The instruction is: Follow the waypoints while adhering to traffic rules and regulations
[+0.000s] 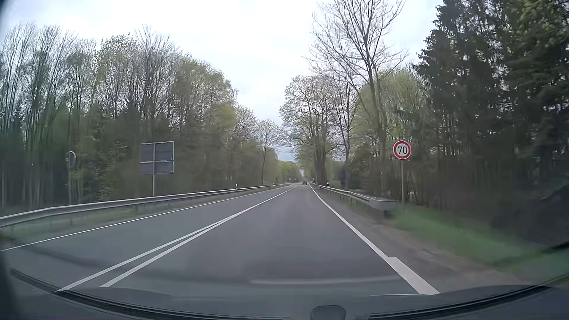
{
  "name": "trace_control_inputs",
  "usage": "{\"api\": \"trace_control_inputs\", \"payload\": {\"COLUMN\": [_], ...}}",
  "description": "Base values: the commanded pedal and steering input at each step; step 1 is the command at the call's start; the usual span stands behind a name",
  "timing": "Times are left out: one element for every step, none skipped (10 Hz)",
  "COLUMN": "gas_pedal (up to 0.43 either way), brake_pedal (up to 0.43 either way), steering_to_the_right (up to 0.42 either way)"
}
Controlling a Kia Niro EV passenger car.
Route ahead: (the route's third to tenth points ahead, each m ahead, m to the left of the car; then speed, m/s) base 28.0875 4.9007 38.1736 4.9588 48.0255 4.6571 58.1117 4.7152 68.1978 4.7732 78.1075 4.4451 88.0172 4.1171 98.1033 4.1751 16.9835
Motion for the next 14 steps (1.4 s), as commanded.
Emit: {"api": "trace_control_inputs", "payload": {"gas_pedal": [0.28, 0.268, 0.268, 0.268, 0.268, 0.268, 0.26, 0.248, 0.24, 0.24, 0.228, 0.22, 0.189, 0.157], "brake_pedal": [0.0, 0.0, 0.0, 0.0, 0.0, 0.0, 0.006, 0.0, 0.0, 0.0, 0.0, 0.0, 0.0, 0.0], "steering_to_the_right": [-0.002, -0.002, -0.002, -0.002, -0.002, -0.001, -0.001, -0.001, -0.001, -0.001, -0.002, -0.002, -0.002, -0.001]}}
